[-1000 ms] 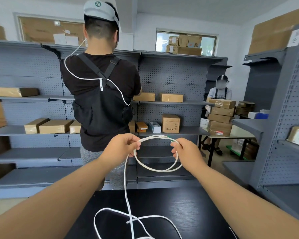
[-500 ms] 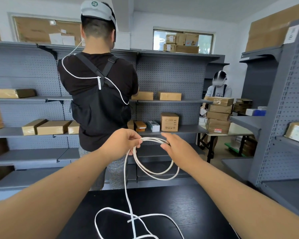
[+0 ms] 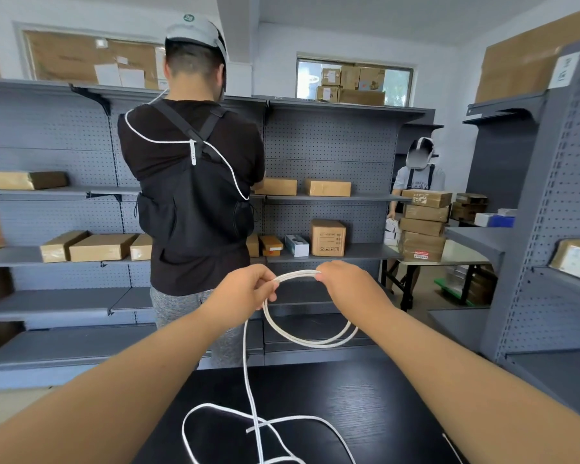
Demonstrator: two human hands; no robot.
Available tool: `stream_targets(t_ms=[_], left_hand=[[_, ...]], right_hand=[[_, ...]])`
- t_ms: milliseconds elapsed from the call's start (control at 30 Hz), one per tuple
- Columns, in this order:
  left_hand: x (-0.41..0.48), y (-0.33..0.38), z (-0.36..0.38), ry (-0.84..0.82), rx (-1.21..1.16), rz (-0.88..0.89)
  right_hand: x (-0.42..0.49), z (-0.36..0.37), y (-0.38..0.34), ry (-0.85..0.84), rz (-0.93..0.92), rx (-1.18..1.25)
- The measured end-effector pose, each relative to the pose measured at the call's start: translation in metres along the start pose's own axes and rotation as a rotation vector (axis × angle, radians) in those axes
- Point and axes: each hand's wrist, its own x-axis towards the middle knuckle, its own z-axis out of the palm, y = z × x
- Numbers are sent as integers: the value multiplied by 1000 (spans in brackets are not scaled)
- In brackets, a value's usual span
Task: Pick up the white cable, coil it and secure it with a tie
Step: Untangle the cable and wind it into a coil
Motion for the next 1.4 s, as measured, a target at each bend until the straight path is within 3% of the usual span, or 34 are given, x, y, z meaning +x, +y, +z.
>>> stream_targets(t_ms=[100,233,433,500,600,767,900,1133,1267,1400], left_hand=[[-3,-1,8,-15,-240,-97],[-11,-4,13,-72,-519,-166],[-16,-4,23,-55,-708,-208],[-13,-3,23,36,-687,-198],[-9,1,17,196,-558,-159],[-2,9,5,227,-349,-113],[6,13,0,183,-267,-103],[15,23,-2,121,100,36],[10,28,-1,90,87,26],[1,23,7,110,-61,-39]], right_hand=[[4,-8,-4,-34,64,3],[7,-28,-10,-203,153,61],[-4,-30,-6,-111,201,81],[-6,-24,-4,-62,191,149],[-14,-6,2,97,205,468],[-12,4,5,31,325,693],[-9,4,3,17,273,649],[0,-10,-16,51,67,403],[3,-18,-22,-8,32,188],[4,-20,-22,-15,43,127]])
